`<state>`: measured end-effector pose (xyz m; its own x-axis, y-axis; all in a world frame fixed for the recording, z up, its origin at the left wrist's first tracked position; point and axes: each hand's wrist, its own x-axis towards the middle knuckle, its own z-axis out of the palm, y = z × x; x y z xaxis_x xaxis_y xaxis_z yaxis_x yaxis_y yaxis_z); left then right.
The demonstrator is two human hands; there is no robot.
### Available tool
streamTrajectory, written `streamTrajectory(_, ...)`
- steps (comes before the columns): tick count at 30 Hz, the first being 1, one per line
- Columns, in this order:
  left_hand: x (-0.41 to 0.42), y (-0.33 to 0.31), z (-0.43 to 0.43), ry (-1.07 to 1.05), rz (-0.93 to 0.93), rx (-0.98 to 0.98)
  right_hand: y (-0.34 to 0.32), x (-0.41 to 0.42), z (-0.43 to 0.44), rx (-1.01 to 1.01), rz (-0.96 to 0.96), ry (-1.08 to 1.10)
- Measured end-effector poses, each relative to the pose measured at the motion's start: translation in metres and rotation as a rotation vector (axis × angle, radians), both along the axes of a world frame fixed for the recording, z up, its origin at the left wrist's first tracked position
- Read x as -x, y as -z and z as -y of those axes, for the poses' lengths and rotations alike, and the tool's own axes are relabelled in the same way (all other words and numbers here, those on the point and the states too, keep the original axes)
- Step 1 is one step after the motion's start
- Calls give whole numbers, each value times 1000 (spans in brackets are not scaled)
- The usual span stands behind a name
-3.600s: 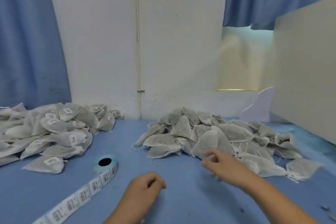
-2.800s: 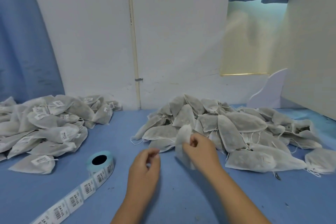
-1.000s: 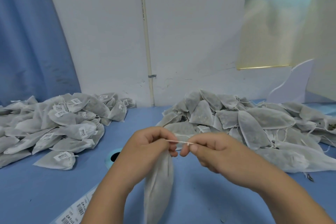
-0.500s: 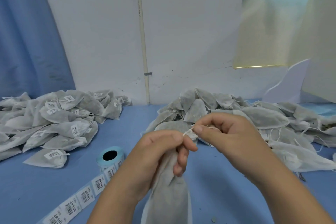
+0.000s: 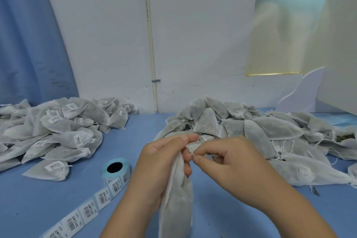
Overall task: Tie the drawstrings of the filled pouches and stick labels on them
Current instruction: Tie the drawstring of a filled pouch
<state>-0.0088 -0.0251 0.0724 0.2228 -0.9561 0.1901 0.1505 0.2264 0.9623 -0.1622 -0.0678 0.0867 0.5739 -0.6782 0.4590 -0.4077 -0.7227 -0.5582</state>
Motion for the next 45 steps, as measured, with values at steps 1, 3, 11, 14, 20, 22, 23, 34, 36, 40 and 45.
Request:
streamTrajectory(1, 0, 1, 1, -43, 80, -4, -2, 2, -2, 60, -64, -11)
streamTrajectory(3, -1, 1, 1, -78, 247, -18, -7, 7, -5, 142, -120, -12)
streamTrajectory(11, -2, 3, -9, 306, 565, -13, -23, 28, -10, 128, -19, -3)
streamTrajectory(14, 2, -1, -10, 364, 387, 27, -20, 26, -6, 86, 49, -2)
streamTrajectory(20, -2, -2, -6, 741, -357, 32, -16, 18, -2, 99, 54, 76)
streamTrajectory(22, -5, -2, -3, 812, -500, 15, -18, 18, -1, 145, 79, 139)
streamTrajectory(23, -5, -3, -2, 819, -544, 4, -18, 19, -1, 168, 95, 169)
streamTrajectory(34, -2, 6, 7, 589, -451, -122, -14, 3, -14, -186, 210, -79)
streamTrajectory(36, -2, 7, 7, 566, -406, -120, -12, 2, -9, -247, 223, -81)
streamTrajectory(40, -4, 11, 9, 498, -273, -130, -6, 1, 2, -318, 213, -114)
streamTrajectory(45, -7, 20, 12, 445, -118, -152, 10, -3, 19, -436, 193, -178)
